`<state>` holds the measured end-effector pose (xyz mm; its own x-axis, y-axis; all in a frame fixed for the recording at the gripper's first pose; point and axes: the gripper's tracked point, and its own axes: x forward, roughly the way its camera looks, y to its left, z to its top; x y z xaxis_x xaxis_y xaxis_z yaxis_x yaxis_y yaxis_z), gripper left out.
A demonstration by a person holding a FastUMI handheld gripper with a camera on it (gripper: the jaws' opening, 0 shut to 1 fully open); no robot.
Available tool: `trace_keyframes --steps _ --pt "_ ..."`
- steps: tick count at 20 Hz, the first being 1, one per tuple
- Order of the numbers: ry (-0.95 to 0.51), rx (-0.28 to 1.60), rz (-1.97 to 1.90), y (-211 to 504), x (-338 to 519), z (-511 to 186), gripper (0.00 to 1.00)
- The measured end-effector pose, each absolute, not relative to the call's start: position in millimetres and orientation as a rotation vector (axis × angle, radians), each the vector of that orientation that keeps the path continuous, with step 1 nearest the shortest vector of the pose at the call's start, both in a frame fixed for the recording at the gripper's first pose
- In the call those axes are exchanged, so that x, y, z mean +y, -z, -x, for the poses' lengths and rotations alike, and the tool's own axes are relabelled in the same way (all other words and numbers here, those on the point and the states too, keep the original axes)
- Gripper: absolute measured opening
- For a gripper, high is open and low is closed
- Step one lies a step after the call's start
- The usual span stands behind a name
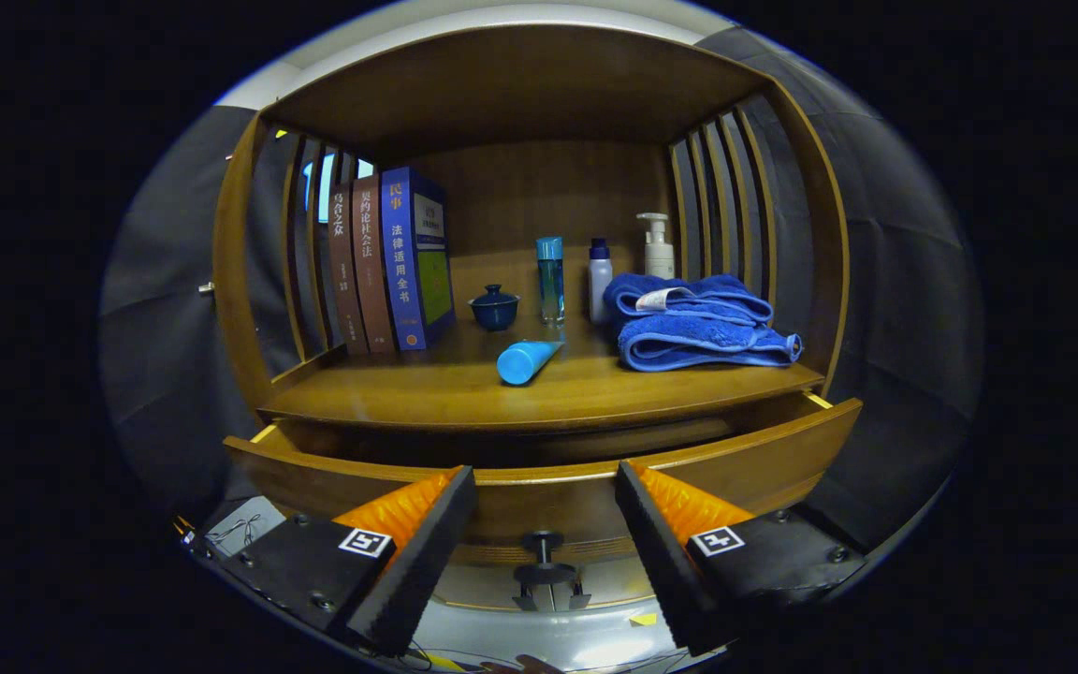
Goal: Pull open the drawer, take out the items inside it, and place them on the countertop above the cabinet.
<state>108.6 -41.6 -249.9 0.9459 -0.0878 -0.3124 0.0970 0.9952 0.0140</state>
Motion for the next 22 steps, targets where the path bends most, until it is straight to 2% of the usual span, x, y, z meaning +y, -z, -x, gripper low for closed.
trace_keyframes --steps 8,22 --pt "0.106 0.308 -0.024 252 -43 -140 1.00" --pt "0.107 0.328 -0.017 251 -42 -139 0.99"
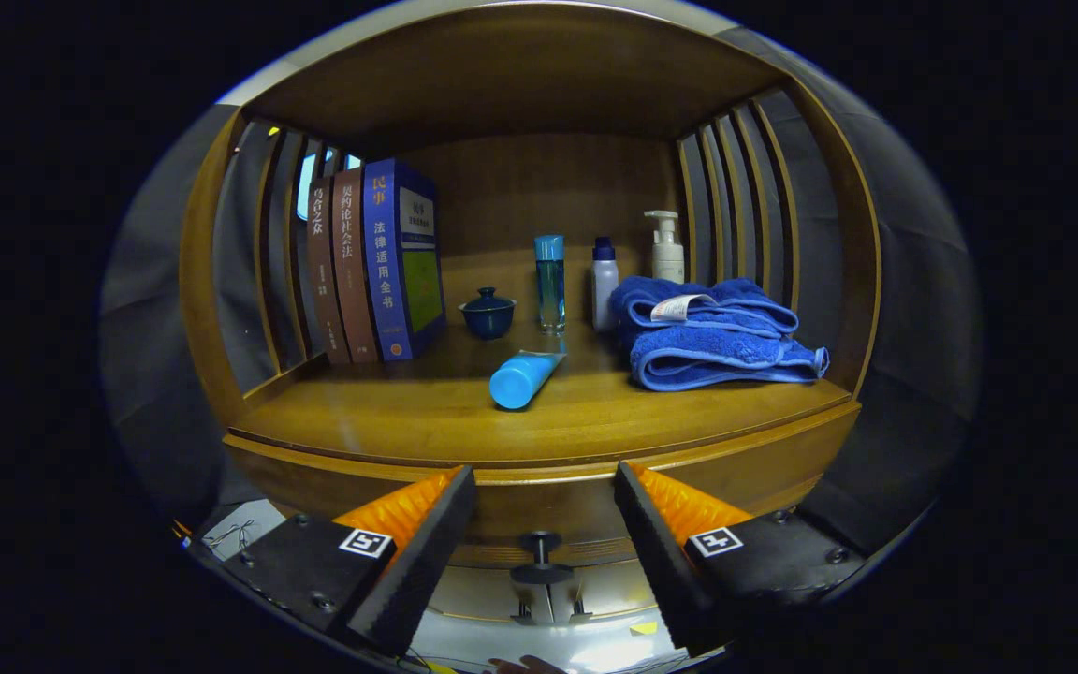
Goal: Pull open the drawer, take out the items inside it, and place them on the countertop above the cabinet.
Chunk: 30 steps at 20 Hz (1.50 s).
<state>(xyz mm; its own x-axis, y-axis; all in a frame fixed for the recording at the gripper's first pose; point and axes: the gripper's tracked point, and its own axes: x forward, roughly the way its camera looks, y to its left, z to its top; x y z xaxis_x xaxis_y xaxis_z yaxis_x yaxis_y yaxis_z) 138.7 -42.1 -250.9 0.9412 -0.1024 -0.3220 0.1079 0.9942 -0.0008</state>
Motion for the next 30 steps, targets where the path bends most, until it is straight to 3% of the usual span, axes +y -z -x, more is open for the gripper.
trace_keyframes --steps 11,21,30 --pt "0.089 0.215 -0.020 177 -34 -117 1.00" --pt "0.081 0.061 -0.013 85 -26 -40 0.99" --pt "0.069 0.004 -0.007 52 -20 14 0.99"
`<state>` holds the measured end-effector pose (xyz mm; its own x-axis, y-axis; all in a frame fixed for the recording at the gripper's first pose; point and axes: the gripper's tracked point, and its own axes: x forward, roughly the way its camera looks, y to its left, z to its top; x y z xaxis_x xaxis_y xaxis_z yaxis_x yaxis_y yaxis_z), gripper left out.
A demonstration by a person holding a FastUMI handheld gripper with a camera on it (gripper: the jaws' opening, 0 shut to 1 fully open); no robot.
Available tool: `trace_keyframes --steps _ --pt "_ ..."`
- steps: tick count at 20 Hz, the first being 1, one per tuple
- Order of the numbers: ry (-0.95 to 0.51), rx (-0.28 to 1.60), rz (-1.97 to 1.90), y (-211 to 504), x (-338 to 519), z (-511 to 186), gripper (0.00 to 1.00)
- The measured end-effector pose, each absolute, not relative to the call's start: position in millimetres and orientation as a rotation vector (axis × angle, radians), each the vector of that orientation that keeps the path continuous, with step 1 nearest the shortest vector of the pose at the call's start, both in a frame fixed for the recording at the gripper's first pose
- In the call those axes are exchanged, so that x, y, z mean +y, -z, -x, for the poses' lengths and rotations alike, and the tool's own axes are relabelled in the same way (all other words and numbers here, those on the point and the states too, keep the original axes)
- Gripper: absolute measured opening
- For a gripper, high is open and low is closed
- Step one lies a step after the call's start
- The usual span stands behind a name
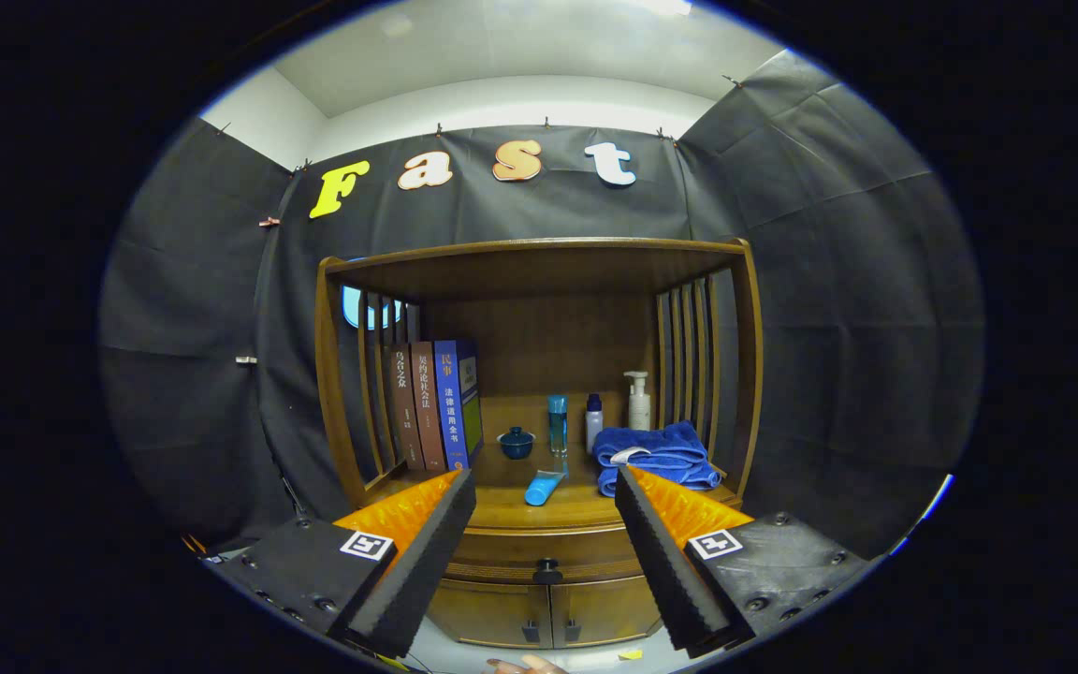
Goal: Pull open the drawer, take out the items inside it, and place them on the countertop above the cabinet.
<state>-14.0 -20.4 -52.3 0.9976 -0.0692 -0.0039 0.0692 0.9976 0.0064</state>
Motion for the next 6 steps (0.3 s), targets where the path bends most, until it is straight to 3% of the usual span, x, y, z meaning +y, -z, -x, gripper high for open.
trace_keyframes --steps 6 --pt "0.041 -0.003 0.000 46.0 -14.6 23.8 0.99"
